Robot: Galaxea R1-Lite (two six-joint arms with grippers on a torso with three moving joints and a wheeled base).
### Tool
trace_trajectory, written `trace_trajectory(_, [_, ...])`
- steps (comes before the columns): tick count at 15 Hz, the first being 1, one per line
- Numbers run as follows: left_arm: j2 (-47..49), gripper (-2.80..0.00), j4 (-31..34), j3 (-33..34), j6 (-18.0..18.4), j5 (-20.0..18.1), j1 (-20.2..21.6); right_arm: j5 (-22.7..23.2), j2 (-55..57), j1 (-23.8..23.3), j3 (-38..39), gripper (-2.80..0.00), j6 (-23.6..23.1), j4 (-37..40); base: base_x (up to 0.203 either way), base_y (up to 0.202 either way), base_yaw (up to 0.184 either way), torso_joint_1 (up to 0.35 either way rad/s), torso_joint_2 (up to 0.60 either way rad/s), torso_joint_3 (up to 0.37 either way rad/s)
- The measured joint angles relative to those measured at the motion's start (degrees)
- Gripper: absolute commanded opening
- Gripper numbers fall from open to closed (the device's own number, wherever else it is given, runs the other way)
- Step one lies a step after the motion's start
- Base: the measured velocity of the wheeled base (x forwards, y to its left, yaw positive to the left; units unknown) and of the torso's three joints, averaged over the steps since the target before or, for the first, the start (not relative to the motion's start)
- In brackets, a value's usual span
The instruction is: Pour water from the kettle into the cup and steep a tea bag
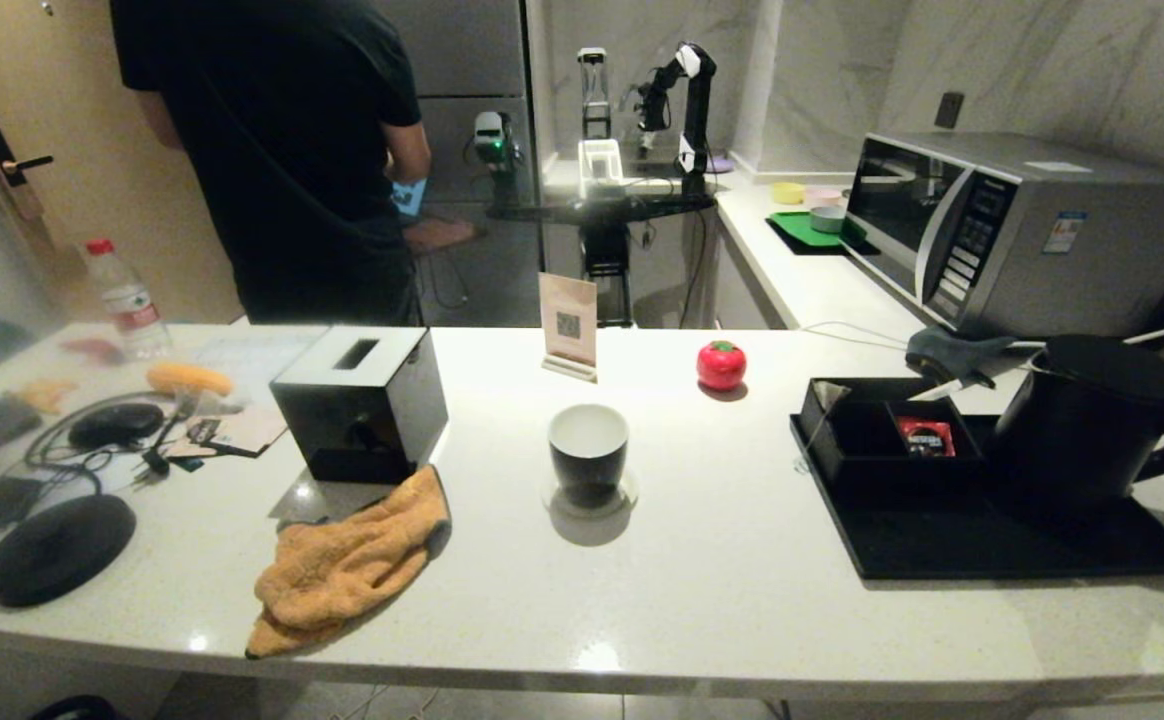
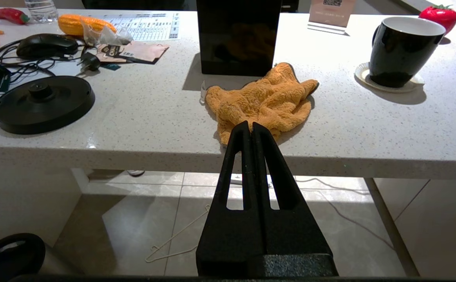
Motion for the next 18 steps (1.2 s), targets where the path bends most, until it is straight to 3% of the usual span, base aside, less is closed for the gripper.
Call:
trace_trajectory(8, [0.0,-2.80,0.0,0.0,0.0,0.0,0.0,0.0,2.8,1.1,-6.1,0.00,1.1,0.0,0.000,0.000,0.000,0.000,0.00,0.000])
trace_trajectory(18, [0.0,-2.80,0.0,0.0,-0.1,0.0,0.0,-0.1,4.3,3.8,-6.8,0.00,1.0,-1.2,0.000,0.000,0.000,0.000,0.00,0.000])
